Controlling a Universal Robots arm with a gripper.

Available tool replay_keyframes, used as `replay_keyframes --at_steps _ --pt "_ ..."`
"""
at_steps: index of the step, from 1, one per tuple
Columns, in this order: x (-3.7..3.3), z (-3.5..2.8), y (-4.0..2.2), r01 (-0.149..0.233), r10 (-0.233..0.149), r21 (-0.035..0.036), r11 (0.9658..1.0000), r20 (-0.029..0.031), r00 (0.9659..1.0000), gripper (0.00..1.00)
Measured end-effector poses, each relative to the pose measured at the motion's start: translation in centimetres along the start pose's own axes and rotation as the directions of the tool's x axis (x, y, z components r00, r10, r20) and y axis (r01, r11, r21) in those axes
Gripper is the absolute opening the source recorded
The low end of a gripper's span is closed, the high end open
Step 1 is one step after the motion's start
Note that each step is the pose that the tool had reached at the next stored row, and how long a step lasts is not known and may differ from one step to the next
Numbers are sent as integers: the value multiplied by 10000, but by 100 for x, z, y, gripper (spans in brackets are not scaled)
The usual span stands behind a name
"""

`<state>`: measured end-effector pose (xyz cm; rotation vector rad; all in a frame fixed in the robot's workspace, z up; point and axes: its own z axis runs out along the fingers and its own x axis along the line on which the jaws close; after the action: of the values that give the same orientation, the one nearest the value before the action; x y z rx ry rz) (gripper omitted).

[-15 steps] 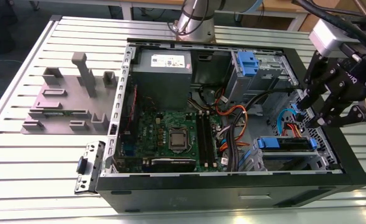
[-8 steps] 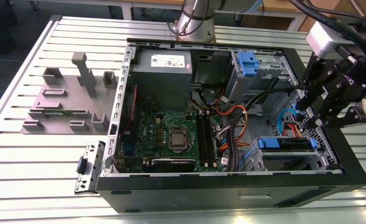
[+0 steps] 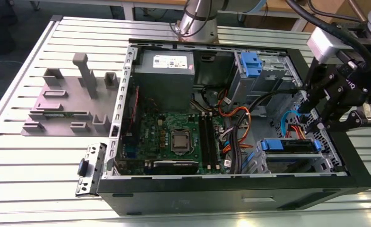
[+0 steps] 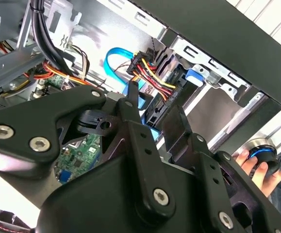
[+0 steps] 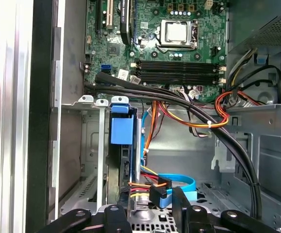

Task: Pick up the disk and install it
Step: 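Insert the second disk wire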

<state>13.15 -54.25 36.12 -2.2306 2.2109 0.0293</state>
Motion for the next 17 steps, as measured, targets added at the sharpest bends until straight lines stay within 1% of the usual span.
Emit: replay_keyframes --at_steps 9,10,11,12,14,15,17 --pt "0 8 0 0 0 0 10000 0 10000 47" --pt "0 8 0 0 0 0 10000 0 10000 46" --pt "0 8 0 0 0 0 10000 0 10000 40" --pt "0 9 1 0 0 0 10000 0 10000 40" --pt "0 9 0 0 0 0 10000 0 10000 27" --pt "0 10 1 -1 1 0 10000 0 10000 27" --pt "0 10 1 0 0 0 10000 0 10000 16"
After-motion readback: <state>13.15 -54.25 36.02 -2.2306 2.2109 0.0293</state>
